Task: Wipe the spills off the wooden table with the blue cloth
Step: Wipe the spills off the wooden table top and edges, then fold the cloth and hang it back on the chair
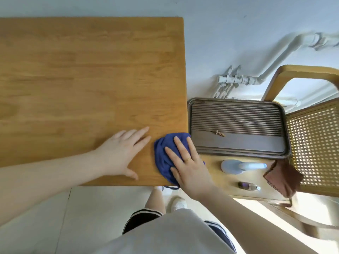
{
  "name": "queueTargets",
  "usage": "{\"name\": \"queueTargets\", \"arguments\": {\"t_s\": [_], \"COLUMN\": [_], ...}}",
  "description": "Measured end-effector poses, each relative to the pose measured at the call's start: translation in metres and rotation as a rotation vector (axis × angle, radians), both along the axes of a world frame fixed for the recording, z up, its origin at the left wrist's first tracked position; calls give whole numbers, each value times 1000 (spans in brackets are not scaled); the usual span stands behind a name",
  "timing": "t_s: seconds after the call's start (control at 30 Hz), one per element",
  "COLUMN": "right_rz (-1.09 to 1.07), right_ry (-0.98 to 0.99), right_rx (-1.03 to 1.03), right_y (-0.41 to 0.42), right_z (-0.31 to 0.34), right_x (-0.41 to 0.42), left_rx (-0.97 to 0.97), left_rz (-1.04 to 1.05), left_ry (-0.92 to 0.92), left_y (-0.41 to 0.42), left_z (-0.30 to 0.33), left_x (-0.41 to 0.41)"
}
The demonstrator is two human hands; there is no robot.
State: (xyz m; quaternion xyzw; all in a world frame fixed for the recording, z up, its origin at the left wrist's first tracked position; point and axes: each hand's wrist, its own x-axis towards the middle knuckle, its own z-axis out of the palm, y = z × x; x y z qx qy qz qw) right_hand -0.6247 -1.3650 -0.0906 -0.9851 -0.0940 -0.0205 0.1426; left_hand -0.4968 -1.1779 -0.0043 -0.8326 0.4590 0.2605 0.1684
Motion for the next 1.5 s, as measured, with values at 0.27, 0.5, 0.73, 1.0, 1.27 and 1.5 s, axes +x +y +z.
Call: {"name": "queueTargets", "arguments": {"t_s": [0.27,0.5,0.73,1.0,1.27,1.5], "right_rz": [98,308,388,159,65,151], "right_ry": [-70,-143,40,353,303,376], "right_rx": [-56,-193,95,732,853,985], "right_y": [-31,24,109,172,301,433], "right_z": [-2,-5,10,103,160,184], "right_x": [-1,-13,26,86,135,177], "left_rx": [103,-65,-229,-896,-1432,-1619], "left_rz": [89,221,419,995,1485,1437], "left_ry": [-109,-188,-132,131,505,447], "left_y": [3,20,93,181,273,382], "left_z": [-19,-20,-12,39,80,112], "left_x": [-34,-44,-54,-48,-12,25]}}
